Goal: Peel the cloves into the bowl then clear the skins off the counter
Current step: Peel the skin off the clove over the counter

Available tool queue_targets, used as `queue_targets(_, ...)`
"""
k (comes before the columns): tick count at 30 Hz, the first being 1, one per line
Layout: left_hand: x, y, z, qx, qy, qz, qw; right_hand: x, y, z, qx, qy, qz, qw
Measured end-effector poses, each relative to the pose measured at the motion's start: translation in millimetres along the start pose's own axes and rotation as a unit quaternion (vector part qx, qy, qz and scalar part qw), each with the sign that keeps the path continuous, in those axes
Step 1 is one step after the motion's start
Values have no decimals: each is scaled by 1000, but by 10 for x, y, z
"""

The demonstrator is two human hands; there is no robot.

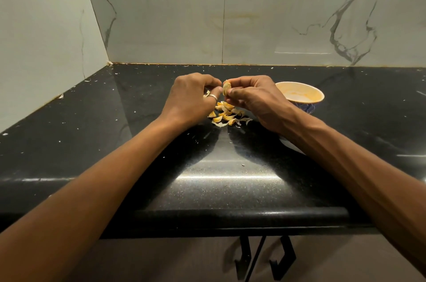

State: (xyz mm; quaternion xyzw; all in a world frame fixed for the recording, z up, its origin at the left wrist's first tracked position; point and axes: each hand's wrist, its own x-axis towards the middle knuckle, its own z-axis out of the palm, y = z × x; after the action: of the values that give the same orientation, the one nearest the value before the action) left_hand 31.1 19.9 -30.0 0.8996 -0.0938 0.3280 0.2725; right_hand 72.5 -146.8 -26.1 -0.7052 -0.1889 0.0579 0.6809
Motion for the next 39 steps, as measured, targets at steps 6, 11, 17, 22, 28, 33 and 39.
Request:
queue_targets(6,8,-15,5,-46,-13,-23,999,12,20,-3,-20,-15,-21,999)
queue_targets(11,30,-33,-1,-84,-33,-58,994,37,42,-17,-51,-19,-37,998)
queue_targets(17,46,-40,-31,-155,-33,-131,979,71,90,-30,-169,11,-104,980)
queue_targets(22,44,-12,-45,-187,-47,-157,969,86,129,-15,-234,33,-147,960)
queue_targets(28,45,-15,-34,-197,-55,-165,965,73,124,-9,-166,16,-125,978)
queue_targets(33,48,-16,-8,-210,-46,-183,959,40,92,5,-100,-5,-94,991)
queue_targets(39,34,-8,-19,-220,-56,-177,958,1,53,41,-84,-8,-66,994)
